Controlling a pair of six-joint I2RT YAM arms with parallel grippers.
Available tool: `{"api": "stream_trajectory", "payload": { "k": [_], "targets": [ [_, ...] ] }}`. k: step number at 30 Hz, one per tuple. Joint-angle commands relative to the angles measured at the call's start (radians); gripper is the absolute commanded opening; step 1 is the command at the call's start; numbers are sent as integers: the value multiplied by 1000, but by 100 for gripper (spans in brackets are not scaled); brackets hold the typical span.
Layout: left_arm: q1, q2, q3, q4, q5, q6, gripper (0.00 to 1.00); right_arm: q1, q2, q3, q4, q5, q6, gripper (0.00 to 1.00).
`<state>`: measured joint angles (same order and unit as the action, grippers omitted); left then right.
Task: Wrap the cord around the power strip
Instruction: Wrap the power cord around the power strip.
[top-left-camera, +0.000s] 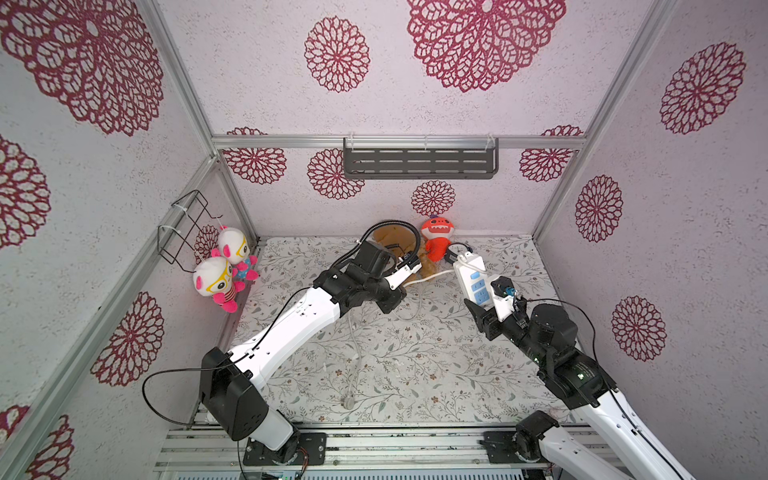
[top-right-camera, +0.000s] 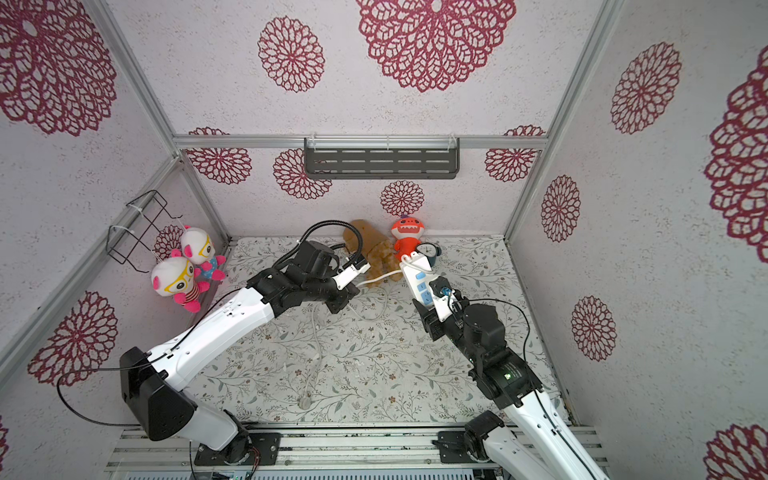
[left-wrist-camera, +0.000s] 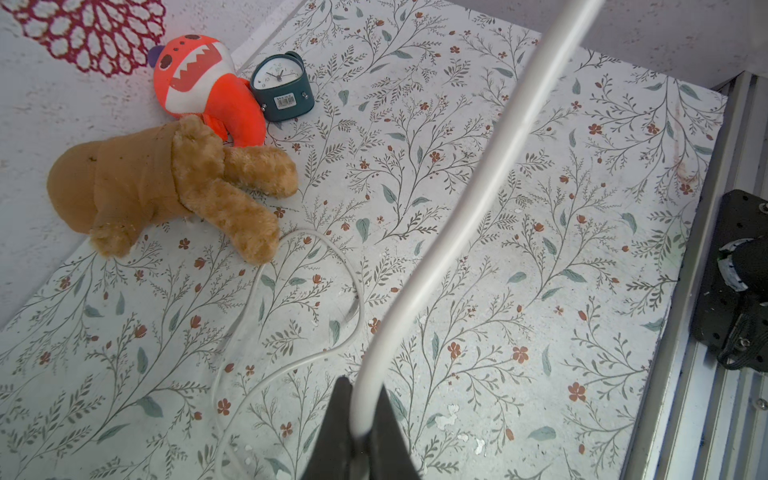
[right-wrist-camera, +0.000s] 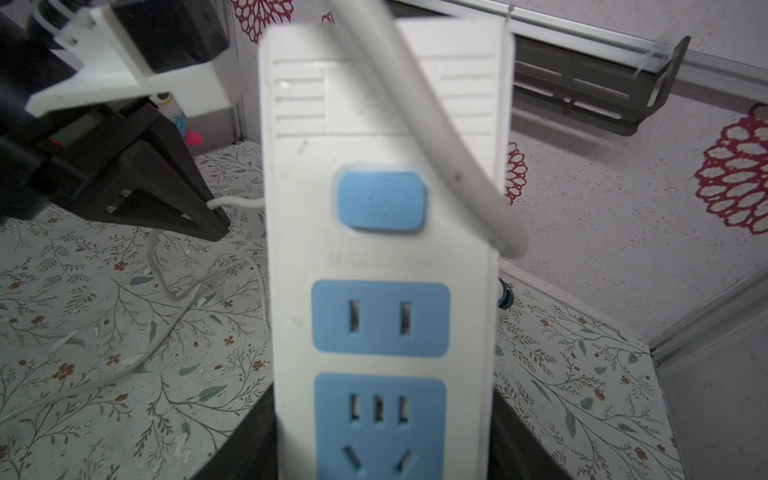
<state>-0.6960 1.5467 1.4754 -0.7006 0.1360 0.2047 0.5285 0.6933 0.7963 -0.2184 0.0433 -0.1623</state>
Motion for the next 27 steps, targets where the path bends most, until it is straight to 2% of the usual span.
{"api": "stream_trajectory", "payload": {
  "k": [1,10,16,22,27],
  "targets": [
    [-32,-35,-2,-43,-73,17,0,-3,8,62,18,108,26,20],
    [-93,-67,16,-93,-170,46,0,-5,32,59,-18,131,17,20],
    [-134,-80,37,-153,-228,81,0,-7,46,47,-49,103,21,19],
    [-238,-59,106,-218,-308,180,0,-8,126,90,-146,-47,9,18],
    [-275,-34,217,-295,-336,243,0,-7,190,116,-242,-180,-32,18]
  ]
}}
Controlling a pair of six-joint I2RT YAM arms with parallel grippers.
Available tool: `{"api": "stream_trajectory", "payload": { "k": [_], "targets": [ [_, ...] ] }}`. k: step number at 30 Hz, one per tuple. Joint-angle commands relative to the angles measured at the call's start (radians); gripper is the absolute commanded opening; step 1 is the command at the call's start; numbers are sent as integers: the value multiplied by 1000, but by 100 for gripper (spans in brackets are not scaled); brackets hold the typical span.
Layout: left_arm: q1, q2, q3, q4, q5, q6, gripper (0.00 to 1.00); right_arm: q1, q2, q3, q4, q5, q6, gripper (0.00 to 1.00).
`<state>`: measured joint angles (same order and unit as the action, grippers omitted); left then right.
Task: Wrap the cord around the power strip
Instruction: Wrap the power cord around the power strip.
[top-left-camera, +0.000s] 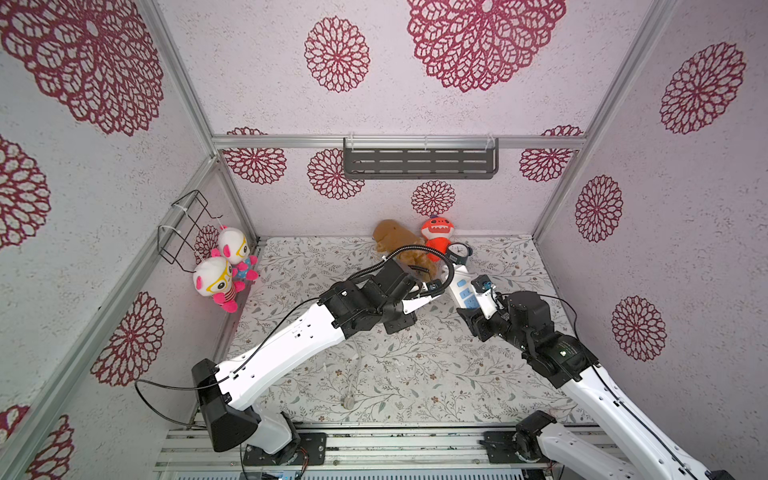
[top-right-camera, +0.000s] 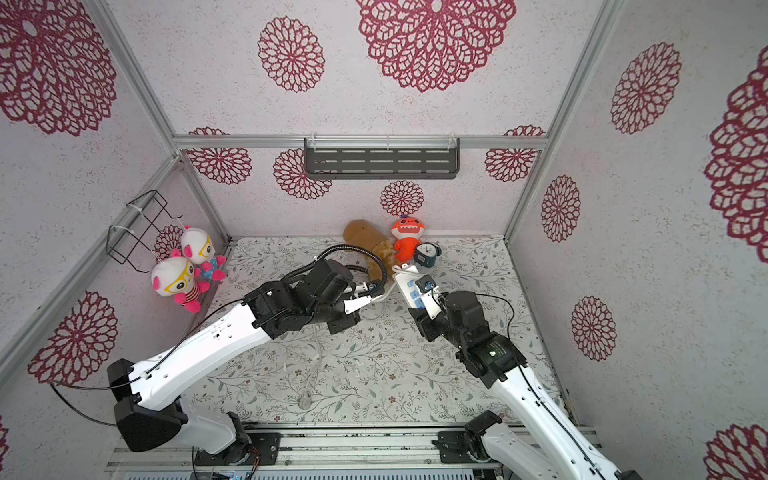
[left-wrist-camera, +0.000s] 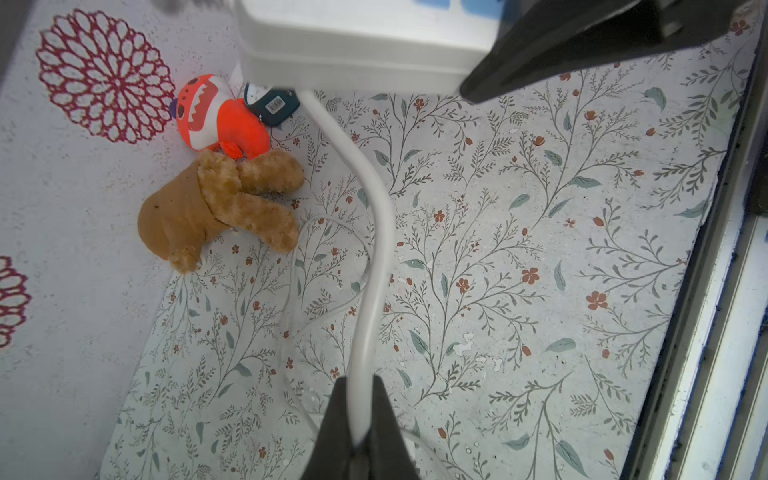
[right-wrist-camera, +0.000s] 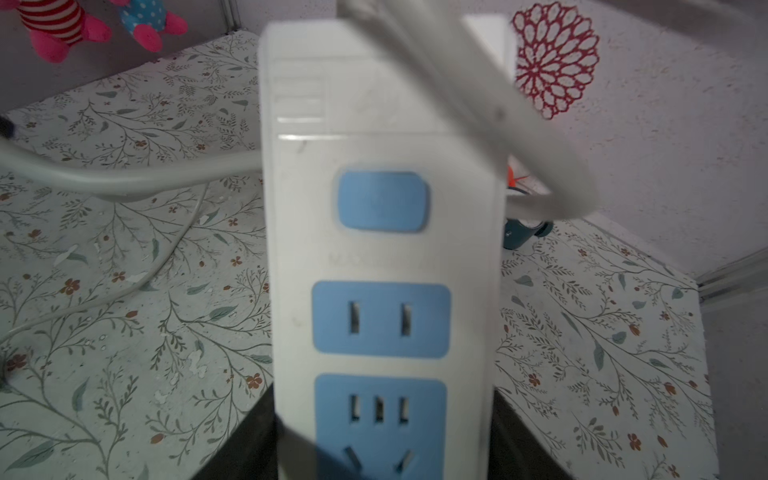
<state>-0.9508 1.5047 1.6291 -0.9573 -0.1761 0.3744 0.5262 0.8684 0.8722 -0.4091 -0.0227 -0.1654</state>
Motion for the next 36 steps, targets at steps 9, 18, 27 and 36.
{"api": "stream_trajectory", "payload": {
  "k": [9,18,27,36],
  "targets": [
    [-60,76,234,-148,28,216,0,-5,19,-4,-72,-236,-93,18],
    [-128,231,429,-262,27,284,0,-2,4,-39,-43,-317,-124,18],
    [-112,274,518,-279,-9,361,0,0,-87,-129,-10,-383,-190,18],
    [-68,290,522,-258,-26,484,0,4,-131,-162,23,-468,-194,16]
  ]
}}
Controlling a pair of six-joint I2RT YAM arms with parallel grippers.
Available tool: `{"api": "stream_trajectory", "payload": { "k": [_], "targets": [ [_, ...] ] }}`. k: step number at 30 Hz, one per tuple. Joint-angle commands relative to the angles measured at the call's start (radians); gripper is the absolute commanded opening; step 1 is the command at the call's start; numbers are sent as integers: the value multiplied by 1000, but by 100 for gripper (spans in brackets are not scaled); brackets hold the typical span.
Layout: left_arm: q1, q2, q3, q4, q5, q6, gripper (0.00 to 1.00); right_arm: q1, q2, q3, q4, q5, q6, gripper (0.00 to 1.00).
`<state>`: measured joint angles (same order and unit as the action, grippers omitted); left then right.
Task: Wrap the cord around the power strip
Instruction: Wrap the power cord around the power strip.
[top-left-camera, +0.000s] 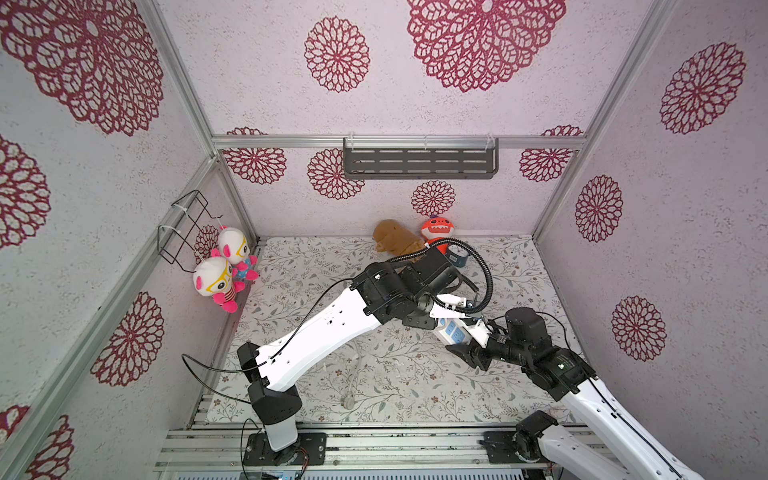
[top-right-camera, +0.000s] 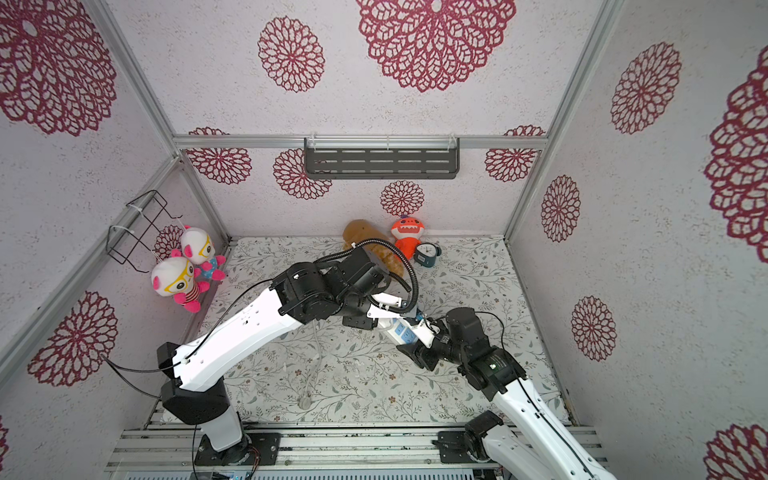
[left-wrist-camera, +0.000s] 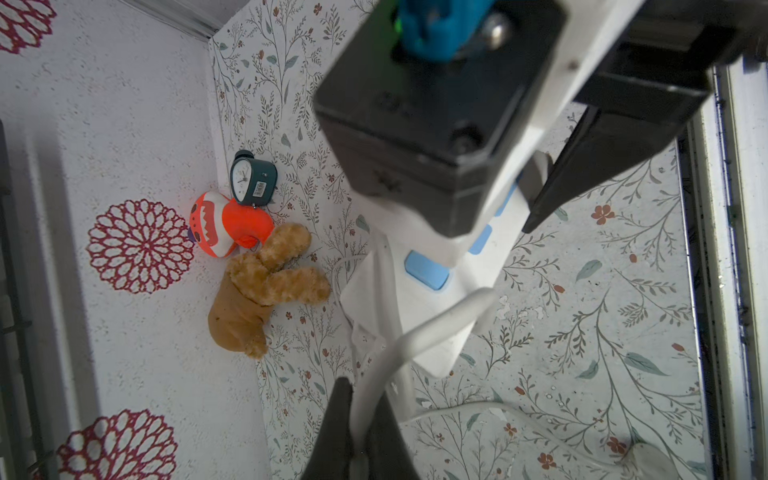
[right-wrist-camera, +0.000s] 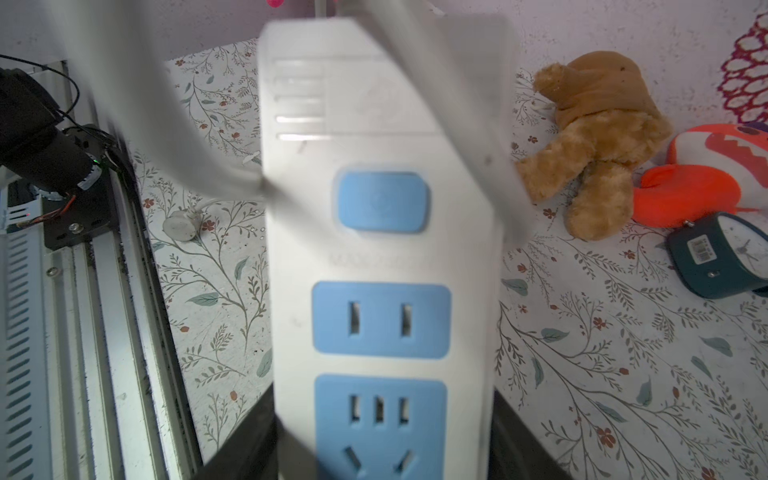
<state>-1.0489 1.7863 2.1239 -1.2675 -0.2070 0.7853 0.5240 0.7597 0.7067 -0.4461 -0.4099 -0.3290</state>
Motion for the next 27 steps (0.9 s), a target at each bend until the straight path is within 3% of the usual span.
{"api": "stream_trajectory", "payload": {
  "k": [1,16,21,27],
  "targets": [
    [40,10,30,58,25,84,0,8,-21,2,63,-88,-28,16],
    [98,91,45,47,207,129,7,68,-34,21,95,-95,-48,12],
    [111,99,33,47,264,92,12,85,-47,31,132,-82,-52,11],
    [151,120,50,2,412,14,17,97,-74,27,176,-46,-59,10]
  ]
}}
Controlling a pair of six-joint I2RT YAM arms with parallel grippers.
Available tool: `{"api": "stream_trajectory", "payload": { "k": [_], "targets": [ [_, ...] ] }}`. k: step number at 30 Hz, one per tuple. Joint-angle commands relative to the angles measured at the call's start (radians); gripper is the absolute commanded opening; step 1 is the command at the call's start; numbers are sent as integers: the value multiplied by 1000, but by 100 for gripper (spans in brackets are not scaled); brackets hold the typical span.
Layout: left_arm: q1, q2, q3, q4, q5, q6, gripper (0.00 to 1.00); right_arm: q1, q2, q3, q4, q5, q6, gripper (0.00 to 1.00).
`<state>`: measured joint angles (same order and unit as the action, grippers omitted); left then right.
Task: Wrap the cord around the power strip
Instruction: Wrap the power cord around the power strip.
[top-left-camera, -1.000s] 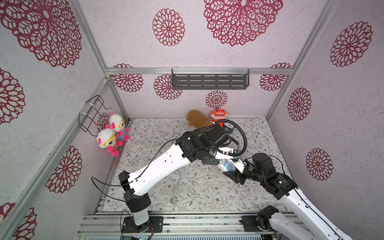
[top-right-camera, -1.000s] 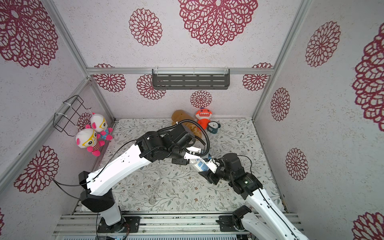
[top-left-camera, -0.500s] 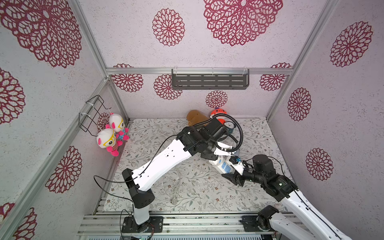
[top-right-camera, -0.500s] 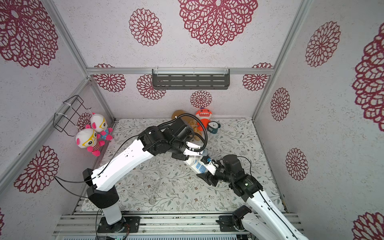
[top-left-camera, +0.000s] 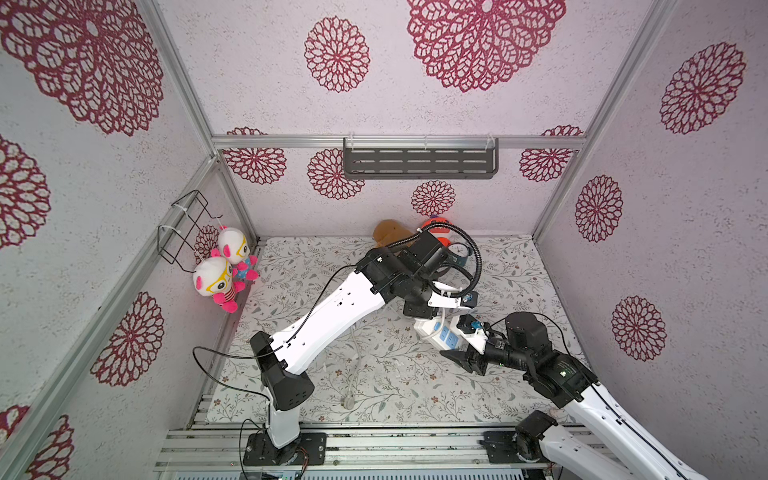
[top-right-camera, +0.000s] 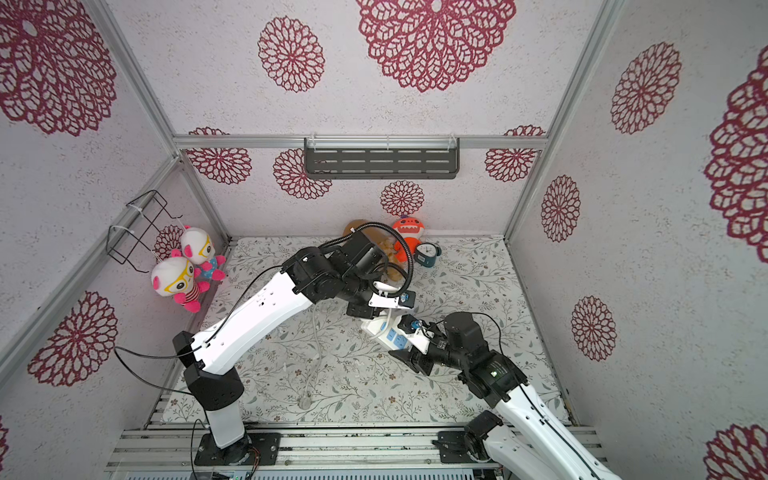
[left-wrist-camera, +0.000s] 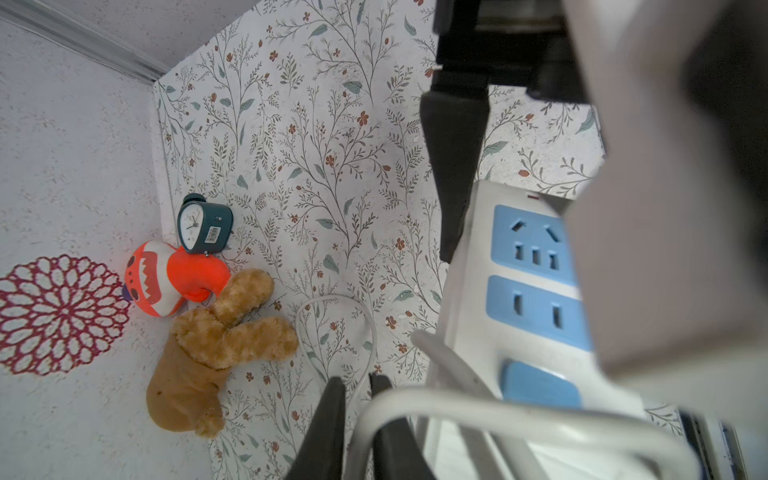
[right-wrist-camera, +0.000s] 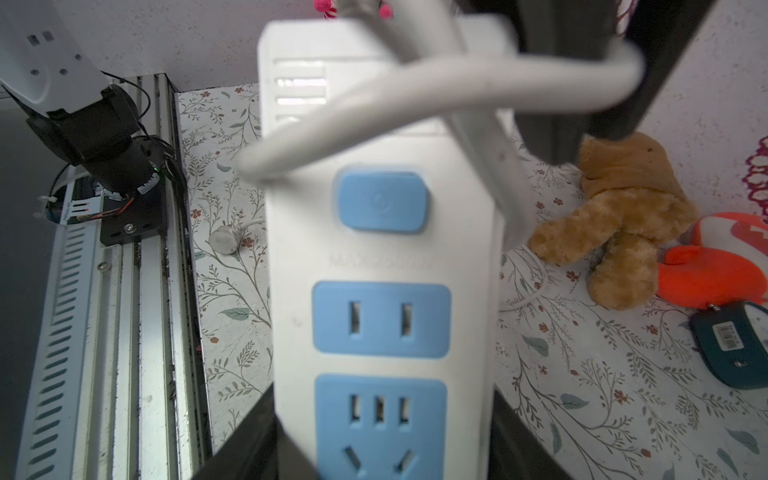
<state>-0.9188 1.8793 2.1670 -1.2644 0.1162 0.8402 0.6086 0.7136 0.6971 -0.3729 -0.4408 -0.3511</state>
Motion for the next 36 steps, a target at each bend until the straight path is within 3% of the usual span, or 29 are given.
{"api": "stream_trajectory", "payload": {
  "k": [1,8,24,36],
  "targets": [
    [21,30,1,-4,92,-46,17,13,-29,38,110,-13,-36,10],
    [35,49,-14,-6,172,-86,16,14,-56,34,195,16,-20,10],
    [116,69,-35,-24,393,-201,24,14,-83,27,272,17,6,6],
    [165,-11,-253,162,520,-295,30,14,-97,25,321,30,48,3]
  ]
}}
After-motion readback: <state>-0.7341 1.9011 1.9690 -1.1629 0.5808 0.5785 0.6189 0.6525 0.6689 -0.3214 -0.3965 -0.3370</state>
